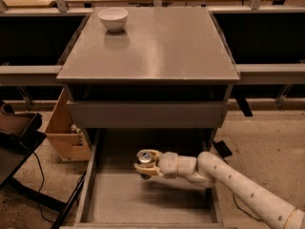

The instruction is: Place redbull can into middle drawer

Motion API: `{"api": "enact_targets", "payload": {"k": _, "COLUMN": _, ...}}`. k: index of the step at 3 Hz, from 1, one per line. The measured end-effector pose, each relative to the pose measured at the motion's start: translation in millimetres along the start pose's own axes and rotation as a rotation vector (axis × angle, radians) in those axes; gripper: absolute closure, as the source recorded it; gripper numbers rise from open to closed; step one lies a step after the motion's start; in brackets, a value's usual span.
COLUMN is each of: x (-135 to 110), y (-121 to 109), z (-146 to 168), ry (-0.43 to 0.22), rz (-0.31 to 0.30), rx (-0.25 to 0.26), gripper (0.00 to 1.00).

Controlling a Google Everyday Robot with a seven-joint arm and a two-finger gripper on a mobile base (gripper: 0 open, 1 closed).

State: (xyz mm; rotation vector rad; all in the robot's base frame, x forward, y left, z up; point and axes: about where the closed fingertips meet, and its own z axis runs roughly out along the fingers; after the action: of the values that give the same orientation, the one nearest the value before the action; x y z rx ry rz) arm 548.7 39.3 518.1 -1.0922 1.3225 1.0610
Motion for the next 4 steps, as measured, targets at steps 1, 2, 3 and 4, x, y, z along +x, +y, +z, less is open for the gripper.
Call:
{"api": "enact_targets", "payload": {"k": 1, "x": 16.4, "y": 7.3, "z": 12.0, "ry": 0.003, "rz": 0.003, "rx": -0.007, "gripper": 1.00}}
{"api": "enact_targets", "payload": {"k": 2, "x": 33.7, "y": 17.2, "z": 25.2, "ry": -0.001, "rz": 0.011, "rx": -0.010, "gripper": 1.00}}
{"api": "enact_targets", "payload": {"k": 3, "x": 50.7, "y": 22.4, "z": 36.2, "ry": -0.019, "rz": 0.003, "rx": -0.010, "gripper": 1.00}}
{"api": "enact_targets", "payload": {"k": 4, "x": 63.6, "y": 24.4, "z": 39.9, "ry": -0.026, "rz": -0.016, "rx": 0.013, "gripper": 1.00}}
